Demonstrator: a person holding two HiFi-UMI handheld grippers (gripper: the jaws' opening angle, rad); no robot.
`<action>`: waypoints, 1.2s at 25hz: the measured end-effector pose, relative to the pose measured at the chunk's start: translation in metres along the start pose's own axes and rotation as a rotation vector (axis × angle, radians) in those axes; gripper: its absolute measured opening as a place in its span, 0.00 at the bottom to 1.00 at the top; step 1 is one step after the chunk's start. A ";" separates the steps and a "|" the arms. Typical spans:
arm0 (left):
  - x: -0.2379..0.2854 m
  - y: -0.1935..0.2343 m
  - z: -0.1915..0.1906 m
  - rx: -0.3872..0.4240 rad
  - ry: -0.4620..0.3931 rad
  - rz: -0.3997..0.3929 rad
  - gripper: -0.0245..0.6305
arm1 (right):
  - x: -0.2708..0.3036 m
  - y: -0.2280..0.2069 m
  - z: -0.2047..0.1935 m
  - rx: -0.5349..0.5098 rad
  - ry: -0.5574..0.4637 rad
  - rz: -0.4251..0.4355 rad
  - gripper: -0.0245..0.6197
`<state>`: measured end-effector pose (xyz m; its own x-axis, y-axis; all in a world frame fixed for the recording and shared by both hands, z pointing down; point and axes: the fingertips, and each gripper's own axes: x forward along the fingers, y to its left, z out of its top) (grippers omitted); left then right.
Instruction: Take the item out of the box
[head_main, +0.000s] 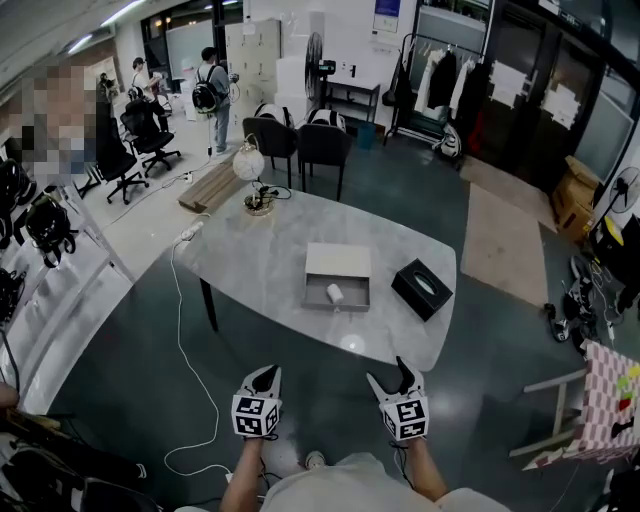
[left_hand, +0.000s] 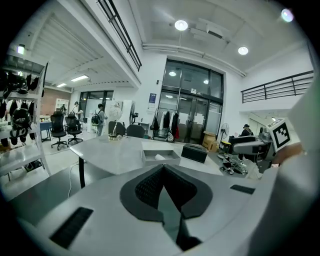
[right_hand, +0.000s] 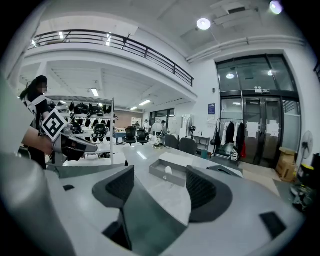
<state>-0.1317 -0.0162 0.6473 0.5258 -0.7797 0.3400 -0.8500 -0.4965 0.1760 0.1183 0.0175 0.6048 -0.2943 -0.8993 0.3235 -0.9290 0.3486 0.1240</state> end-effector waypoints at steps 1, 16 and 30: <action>0.002 0.002 0.001 0.001 0.002 -0.003 0.06 | 0.002 0.000 0.000 0.001 0.003 -0.001 0.52; 0.040 0.013 0.007 0.025 0.038 -0.031 0.06 | 0.037 -0.015 -0.009 0.047 0.024 -0.009 0.52; 0.111 0.057 0.037 0.012 0.052 0.029 0.06 | 0.138 -0.047 0.013 0.034 0.021 0.069 0.52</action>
<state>-0.1204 -0.1455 0.6606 0.4981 -0.7733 0.3924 -0.8645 -0.4784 0.1544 0.1186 -0.1264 0.6314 -0.3532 -0.8675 0.3502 -0.9140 0.3999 0.0685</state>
